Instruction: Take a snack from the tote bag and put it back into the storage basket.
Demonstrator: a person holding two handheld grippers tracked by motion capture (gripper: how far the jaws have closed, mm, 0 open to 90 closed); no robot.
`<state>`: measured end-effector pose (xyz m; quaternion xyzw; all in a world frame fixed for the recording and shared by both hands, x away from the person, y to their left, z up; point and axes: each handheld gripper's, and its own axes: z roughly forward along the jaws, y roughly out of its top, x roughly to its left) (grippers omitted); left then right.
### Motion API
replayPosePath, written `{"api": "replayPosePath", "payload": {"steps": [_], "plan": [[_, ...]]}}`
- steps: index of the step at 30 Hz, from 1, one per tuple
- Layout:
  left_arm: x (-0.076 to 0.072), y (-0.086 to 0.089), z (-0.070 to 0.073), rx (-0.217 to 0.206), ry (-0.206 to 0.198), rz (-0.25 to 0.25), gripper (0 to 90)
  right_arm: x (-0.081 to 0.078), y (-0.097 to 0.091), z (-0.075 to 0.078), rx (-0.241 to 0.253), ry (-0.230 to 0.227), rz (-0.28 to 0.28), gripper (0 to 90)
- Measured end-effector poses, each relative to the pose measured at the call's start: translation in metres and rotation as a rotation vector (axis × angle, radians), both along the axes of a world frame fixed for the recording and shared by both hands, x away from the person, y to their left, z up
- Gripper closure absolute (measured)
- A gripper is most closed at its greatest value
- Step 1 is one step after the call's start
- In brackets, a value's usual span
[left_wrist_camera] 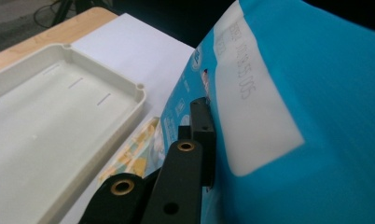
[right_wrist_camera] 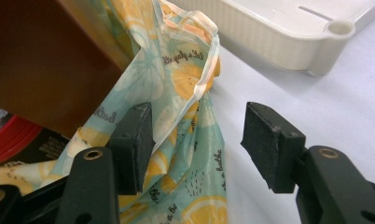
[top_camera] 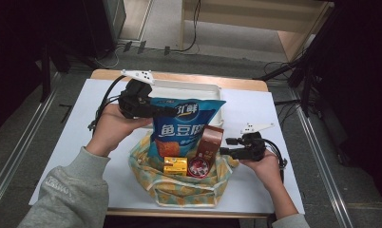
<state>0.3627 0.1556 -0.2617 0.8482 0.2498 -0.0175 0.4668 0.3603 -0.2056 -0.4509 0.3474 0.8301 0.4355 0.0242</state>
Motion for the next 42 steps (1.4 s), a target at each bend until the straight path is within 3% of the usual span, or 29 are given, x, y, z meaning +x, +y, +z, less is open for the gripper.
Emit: {"api": "replayPosePath", "payload": {"steps": [17,25,29,34,42], "plan": [[-0.001,0.003,0.044,0.015,-0.077,0.025,90.0,-0.001,0.002,0.000,-0.001,-0.009,0.012,44.2],[-0.001,0.020,0.066,0.017,-0.099,0.066,90.0,-0.002,0.003,0.001,-0.001,-0.010,0.013,44.2],[0.000,0.034,0.074,0.018,-0.132,0.095,90.0,-0.002,0.003,0.001,-0.002,-0.008,0.013,44.2],[0.008,0.046,0.077,0.034,-0.122,0.130,90.0,-0.002,0.003,0.001,-0.004,-0.006,0.015,44.3],[0.037,0.055,0.073,0.065,-0.087,0.186,90.0,-0.002,0.002,0.002,0.001,-0.011,0.013,44.2]]}}
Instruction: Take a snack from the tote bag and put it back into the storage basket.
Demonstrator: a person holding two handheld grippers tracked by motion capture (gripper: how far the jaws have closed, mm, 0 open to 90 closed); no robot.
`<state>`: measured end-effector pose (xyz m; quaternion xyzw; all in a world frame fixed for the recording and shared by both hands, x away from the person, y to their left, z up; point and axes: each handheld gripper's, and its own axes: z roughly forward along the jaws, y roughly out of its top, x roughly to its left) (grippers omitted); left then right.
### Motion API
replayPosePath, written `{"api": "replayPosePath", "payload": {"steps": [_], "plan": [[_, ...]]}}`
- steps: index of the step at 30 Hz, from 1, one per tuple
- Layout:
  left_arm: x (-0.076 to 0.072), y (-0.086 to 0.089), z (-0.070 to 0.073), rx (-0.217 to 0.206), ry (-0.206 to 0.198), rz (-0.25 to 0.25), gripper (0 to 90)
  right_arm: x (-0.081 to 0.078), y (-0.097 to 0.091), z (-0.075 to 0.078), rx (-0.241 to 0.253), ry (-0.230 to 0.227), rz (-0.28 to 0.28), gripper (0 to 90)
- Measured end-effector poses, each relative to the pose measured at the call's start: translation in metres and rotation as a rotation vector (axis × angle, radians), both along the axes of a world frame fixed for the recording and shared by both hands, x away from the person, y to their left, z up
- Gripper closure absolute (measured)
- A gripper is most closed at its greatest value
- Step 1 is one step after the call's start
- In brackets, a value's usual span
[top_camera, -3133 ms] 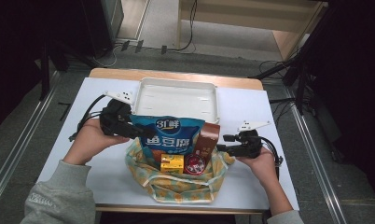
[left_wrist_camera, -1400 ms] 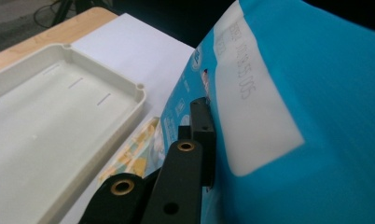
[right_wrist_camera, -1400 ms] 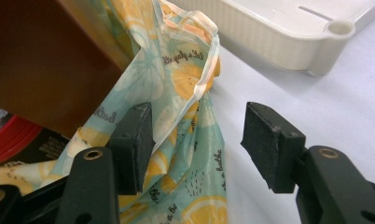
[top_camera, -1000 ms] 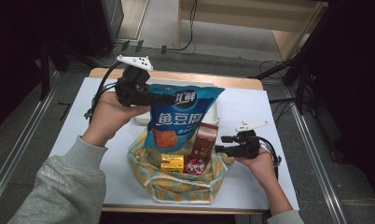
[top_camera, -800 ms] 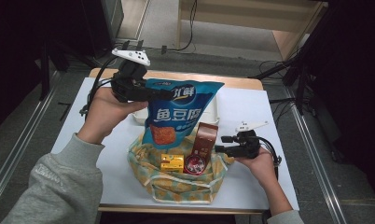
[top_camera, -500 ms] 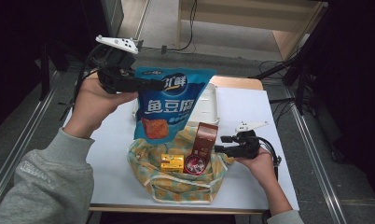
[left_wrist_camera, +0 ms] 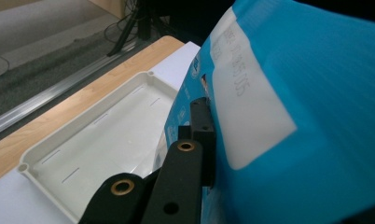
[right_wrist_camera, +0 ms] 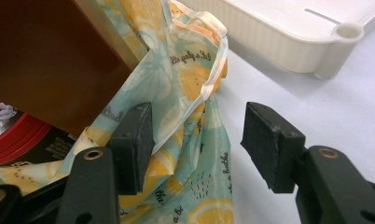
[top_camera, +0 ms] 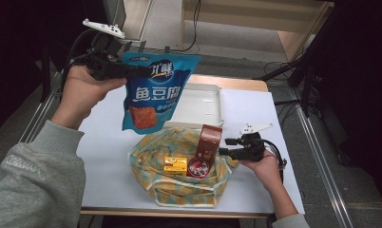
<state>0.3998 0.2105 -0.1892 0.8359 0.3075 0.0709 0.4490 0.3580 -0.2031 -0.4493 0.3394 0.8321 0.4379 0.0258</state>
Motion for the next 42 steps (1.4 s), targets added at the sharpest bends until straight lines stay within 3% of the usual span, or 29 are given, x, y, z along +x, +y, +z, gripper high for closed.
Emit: {"api": "replayPosePath", "payload": {"steps": [4,7,9,12,22,31,35,38,42], "plan": [[0.017,0.000,-0.005,0.007,0.012,0.025,90.0,0.000,0.000,0.000,0.000,-0.004,0.005,44.2],[0.032,-0.001,-0.011,0.009,0.016,0.011,90.0,-0.001,0.000,0.001,0.000,-0.004,0.006,44.3],[0.044,0.000,-0.017,-0.017,0.053,0.013,90.0,-0.001,0.000,0.002,0.001,-0.012,0.001,44.4],[0.060,0.000,-0.025,-0.030,0.076,0.030,90.0,-0.002,0.000,0.004,0.005,-0.019,-0.002,44.4],[0.094,-0.013,-0.041,-0.028,0.082,0.087,90.0,-0.007,-0.002,0.004,-0.006,-0.018,-0.012,44.4],[0.120,-0.021,-0.064,-0.059,0.106,0.107,90.0,-0.011,-0.004,0.003,-0.010,-0.022,-0.011,44.6],[0.128,-0.027,-0.072,-0.067,0.096,0.124,90.0,-0.012,-0.004,0.004,-0.009,-0.017,-0.010,44.6],[0.133,-0.029,-0.078,-0.061,0.073,0.129,90.0,-0.012,-0.004,0.003,-0.008,-0.016,-0.007,44.9],[0.142,-0.028,-0.090,-0.047,0.096,0.167,90.0,-0.012,-0.004,0.003,-0.008,-0.017,-0.004,45.0]]}}
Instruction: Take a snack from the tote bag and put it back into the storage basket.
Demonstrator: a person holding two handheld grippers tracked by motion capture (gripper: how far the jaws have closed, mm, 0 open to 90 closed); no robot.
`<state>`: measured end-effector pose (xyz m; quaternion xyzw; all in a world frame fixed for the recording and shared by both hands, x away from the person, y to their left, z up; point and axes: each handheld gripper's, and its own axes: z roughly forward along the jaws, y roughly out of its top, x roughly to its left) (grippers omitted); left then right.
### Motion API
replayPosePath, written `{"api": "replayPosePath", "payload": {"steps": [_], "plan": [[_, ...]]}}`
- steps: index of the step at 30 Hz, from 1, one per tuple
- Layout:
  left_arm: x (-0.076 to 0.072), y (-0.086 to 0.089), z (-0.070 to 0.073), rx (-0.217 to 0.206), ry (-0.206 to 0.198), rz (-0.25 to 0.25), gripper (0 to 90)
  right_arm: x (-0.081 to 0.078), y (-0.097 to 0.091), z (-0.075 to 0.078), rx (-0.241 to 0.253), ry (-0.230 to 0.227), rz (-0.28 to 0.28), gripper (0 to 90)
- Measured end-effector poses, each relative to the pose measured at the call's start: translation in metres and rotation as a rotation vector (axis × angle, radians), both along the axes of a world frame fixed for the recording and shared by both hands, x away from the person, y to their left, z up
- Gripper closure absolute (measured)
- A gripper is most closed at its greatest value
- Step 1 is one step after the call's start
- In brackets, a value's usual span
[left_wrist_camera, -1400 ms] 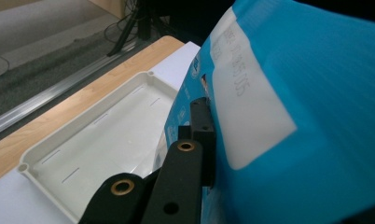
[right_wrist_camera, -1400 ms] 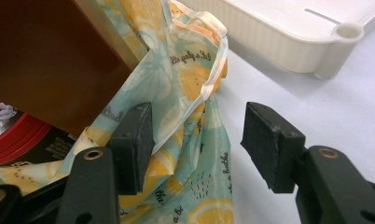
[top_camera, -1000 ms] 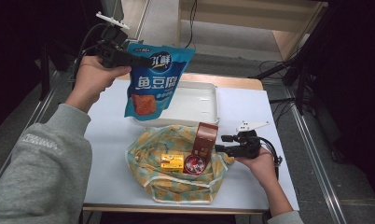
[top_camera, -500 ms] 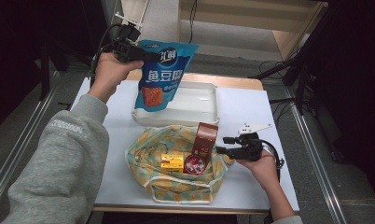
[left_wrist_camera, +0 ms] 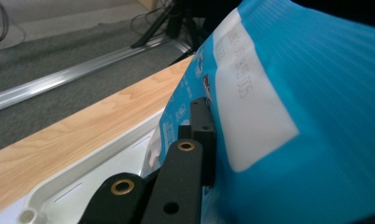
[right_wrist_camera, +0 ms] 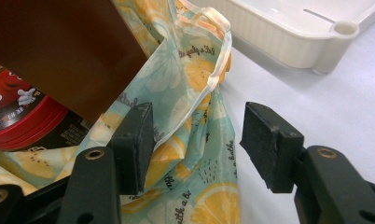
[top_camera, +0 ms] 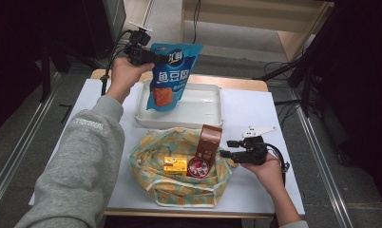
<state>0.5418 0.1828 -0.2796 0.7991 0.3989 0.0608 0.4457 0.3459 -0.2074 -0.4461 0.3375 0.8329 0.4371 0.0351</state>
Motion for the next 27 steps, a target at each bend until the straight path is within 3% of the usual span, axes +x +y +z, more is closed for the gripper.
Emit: {"api": "replayPosePath", "payload": {"steps": [9,20,27], "plan": [[0.000,0.004,-0.009,-0.005,-0.042,-0.002,90.0,0.000,0.001,-0.002,-0.009,0.003,0.007,45.2],[-0.005,0.009,-0.028,-0.036,-0.031,-0.018,88.6,0.001,0.004,-0.002,-0.015,0.002,0.016,45.6],[-0.008,0.005,-0.031,-0.011,-0.010,-0.037,80.0,0.001,0.003,-0.003,-0.016,0.002,0.016,45.5]]}}
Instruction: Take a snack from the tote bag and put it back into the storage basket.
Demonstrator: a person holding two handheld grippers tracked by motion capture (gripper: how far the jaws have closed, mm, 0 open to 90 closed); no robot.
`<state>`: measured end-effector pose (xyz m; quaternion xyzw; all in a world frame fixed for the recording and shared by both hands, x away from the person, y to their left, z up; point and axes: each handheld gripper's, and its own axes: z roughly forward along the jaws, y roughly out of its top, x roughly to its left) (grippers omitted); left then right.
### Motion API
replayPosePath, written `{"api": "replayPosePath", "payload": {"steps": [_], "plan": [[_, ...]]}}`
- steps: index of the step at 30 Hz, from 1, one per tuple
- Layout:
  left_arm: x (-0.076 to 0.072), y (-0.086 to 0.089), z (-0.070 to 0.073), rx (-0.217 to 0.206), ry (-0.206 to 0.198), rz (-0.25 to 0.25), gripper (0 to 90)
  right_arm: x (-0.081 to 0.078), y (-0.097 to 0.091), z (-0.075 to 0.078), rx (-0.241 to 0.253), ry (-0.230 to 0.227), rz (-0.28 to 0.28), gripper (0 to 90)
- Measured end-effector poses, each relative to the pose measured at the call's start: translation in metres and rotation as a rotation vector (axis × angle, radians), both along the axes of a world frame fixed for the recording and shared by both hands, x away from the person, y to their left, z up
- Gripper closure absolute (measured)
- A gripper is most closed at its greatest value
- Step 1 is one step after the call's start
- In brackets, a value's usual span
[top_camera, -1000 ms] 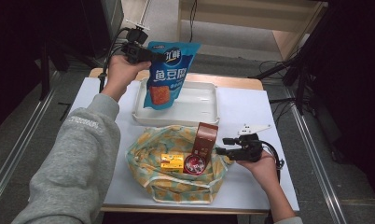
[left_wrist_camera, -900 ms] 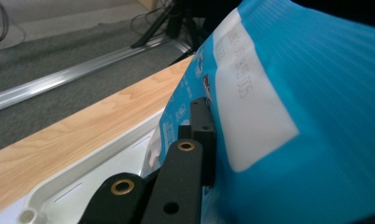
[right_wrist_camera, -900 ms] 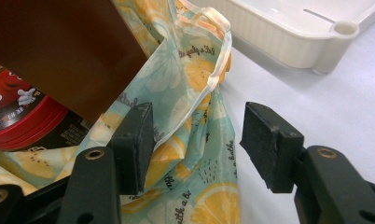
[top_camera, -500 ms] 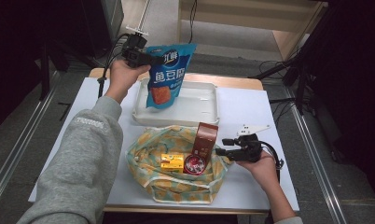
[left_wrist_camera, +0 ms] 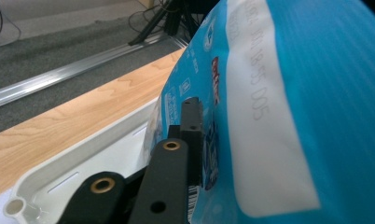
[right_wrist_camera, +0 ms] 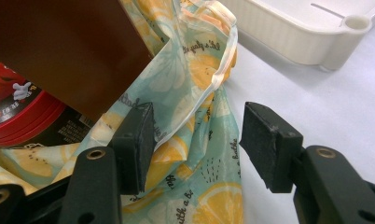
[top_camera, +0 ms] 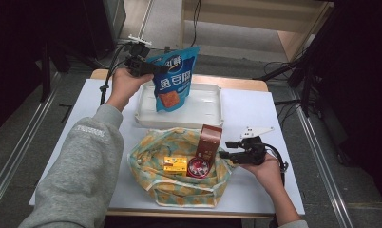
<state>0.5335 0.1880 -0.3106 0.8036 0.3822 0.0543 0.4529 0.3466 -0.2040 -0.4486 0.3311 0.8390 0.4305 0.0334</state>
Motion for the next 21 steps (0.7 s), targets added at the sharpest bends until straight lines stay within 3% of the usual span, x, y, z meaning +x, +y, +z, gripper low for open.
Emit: {"api": "replayPosePath", "payload": {"steps": [4,10,18,21], "plan": [[-0.001,-0.001,0.000,0.000,0.030,-0.009,66.7,0.000,0.000,0.000,0.000,-0.001,0.000,45.5],[-0.008,0.004,-0.003,0.022,0.024,0.003,57.4,0.000,-0.002,-0.001,-0.005,0.005,0.001,45.5],[-0.019,0.016,-0.014,0.074,0.046,0.005,55.5,-0.001,-0.002,-0.001,-0.007,0.004,0.004,45.5],[-0.023,0.021,-0.019,0.070,0.048,0.009,54.9,0.000,-0.002,-0.001,-0.001,0.010,0.001,45.4]]}}
